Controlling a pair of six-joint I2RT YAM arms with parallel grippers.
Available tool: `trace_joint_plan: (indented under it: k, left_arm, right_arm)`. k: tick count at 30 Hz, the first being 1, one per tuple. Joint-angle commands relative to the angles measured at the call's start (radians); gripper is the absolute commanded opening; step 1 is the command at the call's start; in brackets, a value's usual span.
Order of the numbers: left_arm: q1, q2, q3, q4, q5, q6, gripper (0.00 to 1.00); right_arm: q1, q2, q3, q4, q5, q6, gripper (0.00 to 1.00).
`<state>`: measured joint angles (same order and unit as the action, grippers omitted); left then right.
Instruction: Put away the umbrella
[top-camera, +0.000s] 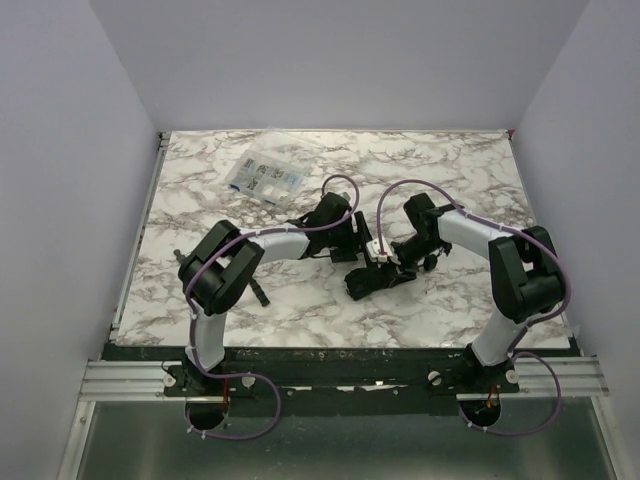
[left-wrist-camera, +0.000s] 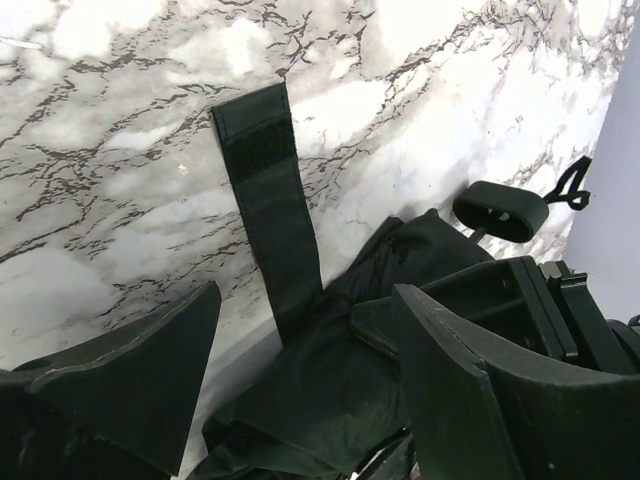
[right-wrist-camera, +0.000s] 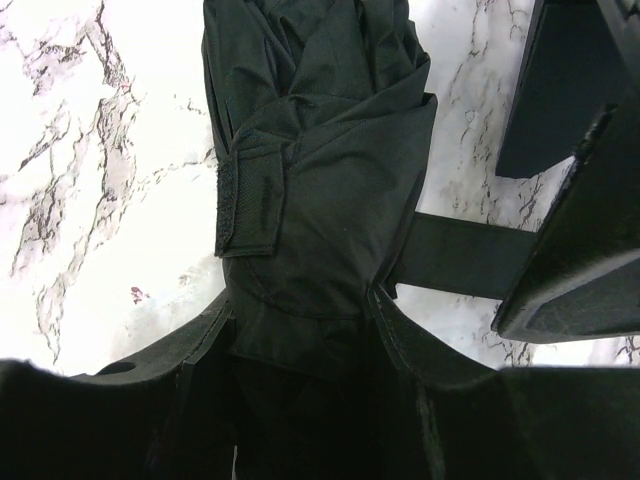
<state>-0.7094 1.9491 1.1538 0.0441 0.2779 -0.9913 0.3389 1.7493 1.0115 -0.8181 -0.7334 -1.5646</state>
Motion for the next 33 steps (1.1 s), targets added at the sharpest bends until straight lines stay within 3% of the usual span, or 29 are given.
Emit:
trace_joint_plan:
  k: [1,8,9,11,12,16,18,21,23,26,33]
  left_arm:
    - [-0.008,-0.005,-0.028,-0.174,-0.131,0.138,0.72]
    - [0.048,-0.311,-0.229,0.070,-0.193,0.345,0.76]
    - [0.057,-0.352,-0.247,0.099,-0.203,0.374,0.80]
    - [0.084,-0.431,-0.315,0.197,-0.199,0.391,0.98]
    - [0.105,-0.453,-0.355,0.256,-0.181,0.355,0.99]
    - [0.242,-0.447,-0.539,0.746,0.214,0.241,0.99]
    - [0.225,-0.462,-0.584,0.874,0.308,0.358,0.99]
    - [0.093,-0.554,-0.575,0.640,0.266,0.815,0.99]
    - [0.010,-0.574,-0.551,0.506,0.263,1.023,0.99]
    - [-0.057,-0.571,-0.508,0.349,0.267,1.206,0.99]
    - [-0.168,-0.464,-0.396,0.135,0.224,1.441,0.99]
  right_arm:
    - [-0.002,0.101,-0.099,-0.162,0.219,0.087,0.09]
    - [-0.003,0.128,-0.087,-0.187,0.216,0.111,0.09]
    - [-0.002,0.136,-0.084,-0.192,0.216,0.117,0.08]
    - [-0.001,0.157,-0.074,-0.203,0.218,0.130,0.08]
    - [-0.002,0.168,-0.065,-0.209,0.219,0.139,0.08]
    - [-0.001,0.213,-0.032,-0.237,0.214,0.156,0.08]
    - [-0.001,0.221,-0.027,-0.238,0.211,0.161,0.08]
    - [-0.002,0.234,-0.026,-0.235,0.218,0.175,0.08]
    - [-0.003,0.239,-0.025,-0.229,0.220,0.185,0.08]
    - [-0.004,0.240,-0.022,-0.221,0.219,0.200,0.08]
    - [-0.003,0.243,-0.020,-0.219,0.215,0.210,0.09]
